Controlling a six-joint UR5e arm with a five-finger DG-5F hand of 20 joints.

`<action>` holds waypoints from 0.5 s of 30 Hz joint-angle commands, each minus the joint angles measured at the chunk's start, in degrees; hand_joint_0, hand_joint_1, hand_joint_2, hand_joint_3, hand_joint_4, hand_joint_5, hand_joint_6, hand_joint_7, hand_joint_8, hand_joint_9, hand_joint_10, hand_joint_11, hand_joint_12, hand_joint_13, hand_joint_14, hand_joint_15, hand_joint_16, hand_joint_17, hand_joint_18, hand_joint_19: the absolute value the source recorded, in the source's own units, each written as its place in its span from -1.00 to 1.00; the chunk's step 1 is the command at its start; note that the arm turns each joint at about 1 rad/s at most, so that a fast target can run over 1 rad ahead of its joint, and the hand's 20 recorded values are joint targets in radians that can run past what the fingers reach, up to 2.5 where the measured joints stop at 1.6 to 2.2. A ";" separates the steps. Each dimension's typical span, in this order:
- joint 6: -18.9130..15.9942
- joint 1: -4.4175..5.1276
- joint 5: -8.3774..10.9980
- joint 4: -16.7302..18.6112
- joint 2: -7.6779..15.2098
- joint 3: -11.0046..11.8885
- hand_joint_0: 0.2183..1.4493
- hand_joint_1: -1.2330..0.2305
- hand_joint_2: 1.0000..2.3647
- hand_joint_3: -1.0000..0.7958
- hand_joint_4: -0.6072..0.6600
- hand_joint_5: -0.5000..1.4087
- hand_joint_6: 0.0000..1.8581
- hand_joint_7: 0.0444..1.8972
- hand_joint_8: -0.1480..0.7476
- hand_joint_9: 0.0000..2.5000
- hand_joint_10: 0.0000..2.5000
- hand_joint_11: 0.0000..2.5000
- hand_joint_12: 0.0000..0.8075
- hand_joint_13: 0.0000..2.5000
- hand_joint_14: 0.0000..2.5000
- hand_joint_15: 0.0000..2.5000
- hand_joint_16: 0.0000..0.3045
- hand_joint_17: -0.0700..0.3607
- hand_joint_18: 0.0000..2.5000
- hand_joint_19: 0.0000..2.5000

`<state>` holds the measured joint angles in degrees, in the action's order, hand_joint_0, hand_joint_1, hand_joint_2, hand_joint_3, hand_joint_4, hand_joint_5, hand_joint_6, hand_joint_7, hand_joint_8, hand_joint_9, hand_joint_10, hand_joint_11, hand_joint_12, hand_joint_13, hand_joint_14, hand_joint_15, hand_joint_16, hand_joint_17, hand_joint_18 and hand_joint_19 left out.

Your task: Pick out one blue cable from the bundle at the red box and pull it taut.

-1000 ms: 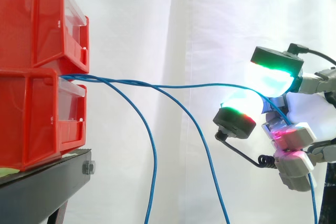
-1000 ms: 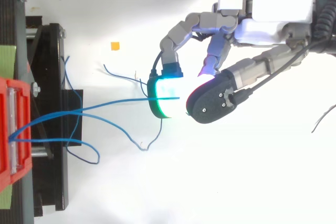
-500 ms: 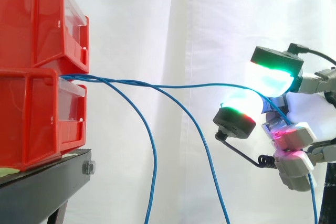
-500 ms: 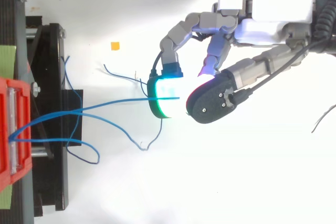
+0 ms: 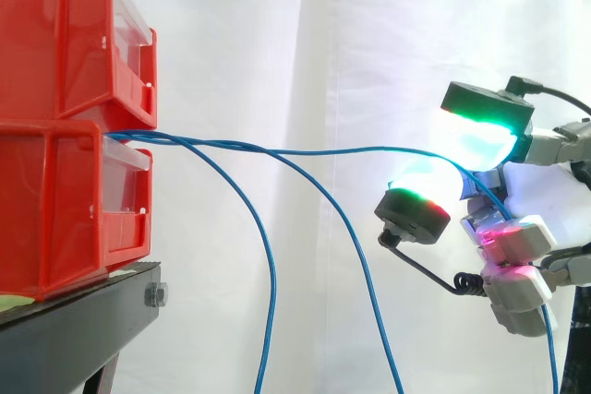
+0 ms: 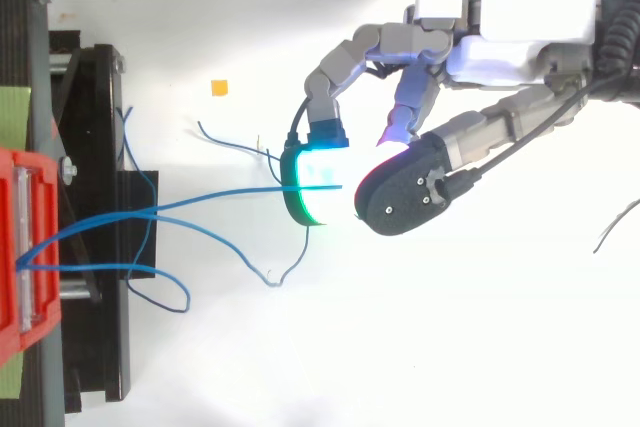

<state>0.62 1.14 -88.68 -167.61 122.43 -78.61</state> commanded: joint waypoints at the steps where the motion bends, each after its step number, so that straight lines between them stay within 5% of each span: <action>1: 0.00 0.00 0.00 0.00 0.00 -0.05 -0.37 -0.20 -0.98 -0.20 -0.23 -0.53 -0.05 -0.07 0.03 0.02 -0.98 -0.46 -0.10 -0.11 -0.98 -0.48 -0.67 -0.14 -0.22 -0.44; 15: 0.00 0.00 0.00 0.00 0.00 0.04 -0.37 -0.20 -0.98 -0.20 -0.23 -0.53 -0.05 -0.06 0.03 0.02 -0.98 -0.46 -0.10 -0.11 -0.98 -0.48 -0.67 -0.14 -0.22 -0.44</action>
<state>0.62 1.14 -88.68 -167.61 122.43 -78.59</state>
